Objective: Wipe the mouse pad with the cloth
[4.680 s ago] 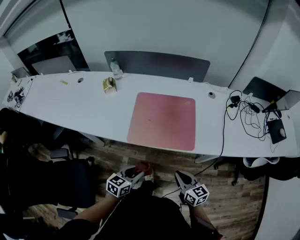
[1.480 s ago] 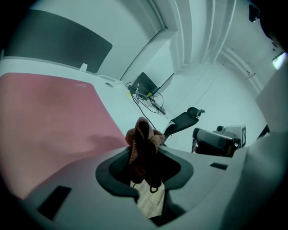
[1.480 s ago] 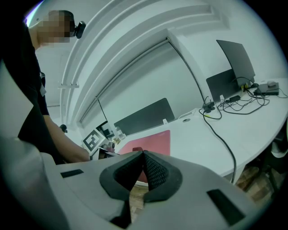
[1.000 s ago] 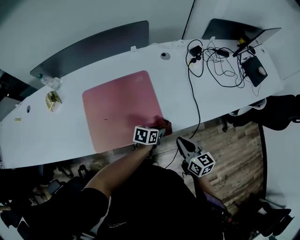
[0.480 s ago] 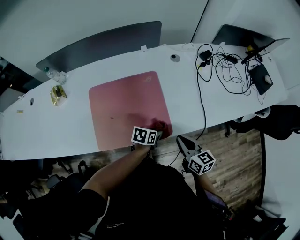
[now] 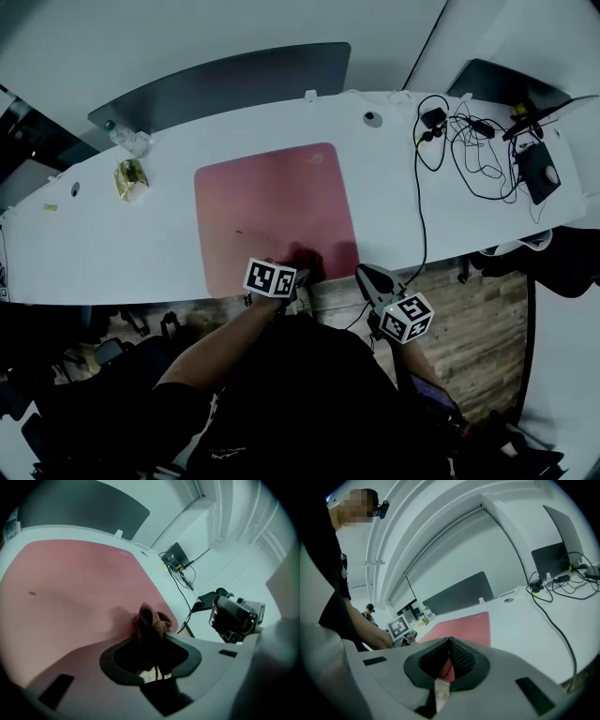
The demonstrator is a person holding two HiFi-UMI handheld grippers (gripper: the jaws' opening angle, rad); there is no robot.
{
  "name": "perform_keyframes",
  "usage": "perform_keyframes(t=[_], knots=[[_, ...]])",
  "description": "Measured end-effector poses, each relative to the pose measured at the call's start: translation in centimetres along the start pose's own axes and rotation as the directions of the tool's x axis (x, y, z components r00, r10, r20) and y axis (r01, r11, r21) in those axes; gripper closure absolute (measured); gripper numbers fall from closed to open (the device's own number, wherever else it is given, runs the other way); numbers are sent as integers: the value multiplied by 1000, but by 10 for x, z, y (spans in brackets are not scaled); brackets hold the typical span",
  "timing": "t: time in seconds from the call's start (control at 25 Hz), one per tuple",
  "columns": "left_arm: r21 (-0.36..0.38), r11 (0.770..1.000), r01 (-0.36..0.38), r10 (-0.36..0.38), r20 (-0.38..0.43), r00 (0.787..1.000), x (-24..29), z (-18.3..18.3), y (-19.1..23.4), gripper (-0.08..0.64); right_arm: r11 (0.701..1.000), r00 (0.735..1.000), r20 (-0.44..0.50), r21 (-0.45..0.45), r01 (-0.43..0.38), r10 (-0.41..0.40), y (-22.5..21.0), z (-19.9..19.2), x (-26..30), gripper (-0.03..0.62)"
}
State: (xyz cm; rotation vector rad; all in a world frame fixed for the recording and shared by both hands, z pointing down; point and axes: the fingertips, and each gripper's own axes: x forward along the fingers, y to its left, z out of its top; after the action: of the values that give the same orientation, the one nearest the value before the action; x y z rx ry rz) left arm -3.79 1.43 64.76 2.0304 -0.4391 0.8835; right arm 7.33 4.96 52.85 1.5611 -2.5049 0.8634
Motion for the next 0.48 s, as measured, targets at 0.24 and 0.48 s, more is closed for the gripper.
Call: perform_keyframes(t=[0.24,0.48], knots=[[10,1000,-7,7,3,1000,-29,-13,26,440,1000,1000,-18,-10,-24,24,5,1,12,568],[32,999,-41,41,12,999,-58,-29,51,440,997,998,-34,-37,-63,61,14,5,27,568]])
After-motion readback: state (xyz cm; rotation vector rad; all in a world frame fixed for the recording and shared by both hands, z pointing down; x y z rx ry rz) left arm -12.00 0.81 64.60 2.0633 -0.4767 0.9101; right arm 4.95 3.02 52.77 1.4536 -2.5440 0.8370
